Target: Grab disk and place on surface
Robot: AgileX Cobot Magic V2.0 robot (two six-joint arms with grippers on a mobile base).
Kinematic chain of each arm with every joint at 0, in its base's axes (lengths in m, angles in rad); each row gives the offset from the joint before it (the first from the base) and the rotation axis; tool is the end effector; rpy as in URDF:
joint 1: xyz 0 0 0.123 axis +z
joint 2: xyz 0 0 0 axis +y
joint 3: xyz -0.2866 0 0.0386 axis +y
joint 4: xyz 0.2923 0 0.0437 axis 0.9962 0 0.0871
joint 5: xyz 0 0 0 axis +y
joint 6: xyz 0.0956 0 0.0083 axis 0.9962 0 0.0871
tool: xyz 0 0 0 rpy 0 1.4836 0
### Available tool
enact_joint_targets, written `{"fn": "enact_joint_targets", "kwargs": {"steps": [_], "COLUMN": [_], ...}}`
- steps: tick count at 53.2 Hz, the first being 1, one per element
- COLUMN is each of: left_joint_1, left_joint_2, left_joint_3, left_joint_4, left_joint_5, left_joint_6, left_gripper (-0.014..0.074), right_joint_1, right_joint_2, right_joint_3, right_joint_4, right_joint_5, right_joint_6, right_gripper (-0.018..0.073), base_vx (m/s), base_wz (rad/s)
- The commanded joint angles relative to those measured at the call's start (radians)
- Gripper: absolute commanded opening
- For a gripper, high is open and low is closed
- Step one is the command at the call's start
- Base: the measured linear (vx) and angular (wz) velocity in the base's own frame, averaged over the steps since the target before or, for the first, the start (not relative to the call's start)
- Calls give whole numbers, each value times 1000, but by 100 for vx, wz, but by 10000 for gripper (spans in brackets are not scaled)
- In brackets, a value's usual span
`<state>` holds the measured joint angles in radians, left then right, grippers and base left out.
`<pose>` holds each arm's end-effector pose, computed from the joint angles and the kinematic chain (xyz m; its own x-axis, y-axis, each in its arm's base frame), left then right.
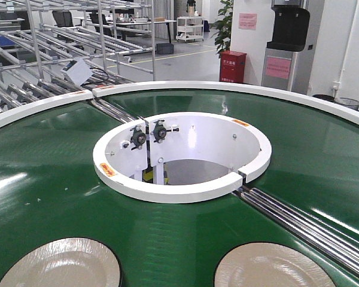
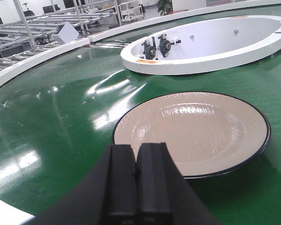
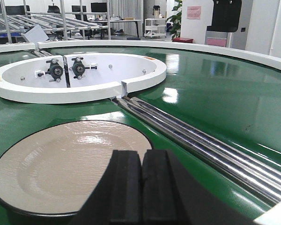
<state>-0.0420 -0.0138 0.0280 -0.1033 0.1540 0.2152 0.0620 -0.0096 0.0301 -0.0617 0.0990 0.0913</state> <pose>0.1013 -0.0058 0.1894 -0.0730 0.1160 -0.9906 0.0664 0.9916 0.1113 0.1019 0.0057 0.1934 -0.0337 0.0279 -0.9990 -0.0549 0.9981 0.0297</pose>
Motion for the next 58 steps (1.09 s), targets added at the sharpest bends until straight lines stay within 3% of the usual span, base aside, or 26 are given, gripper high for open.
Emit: {"fn": "enact_joint_targets", "kwargs": {"steps": [1,38,47,53,58], "left_joint_1": [1,1,1,1,1], "left_joint_2": [-12,-12,-12,-10,-10], "left_joint_3": [12,11,9,-24,-75], "left_joint_4": [-3,-3,-13,-84,-115], "left_joint_5": [-78,-93,-269,-449,-485], "left_joint_6": [-9,-9,-11,-72,-78], "left_gripper": [-5,-5,-5,-5,-5], "right_joint_1": [-4,-4,-4,-3,-3], "right_joint_2": [-12,-12,-12,-12,-11], "right_joint_3": [19,19,19,-1,-85], "right_joint_4": [-5,-5,-6,-2,22], "right_joint_5": [-77,-77,-187,-366,-351], "right_joint_6": [-11,-11,-11,-10,-8], "right_gripper": [-9,-9,-9,-9,-9], "base_vx": [0,0,0,0,0], "base_wz": [0,0,0,0,0]}}
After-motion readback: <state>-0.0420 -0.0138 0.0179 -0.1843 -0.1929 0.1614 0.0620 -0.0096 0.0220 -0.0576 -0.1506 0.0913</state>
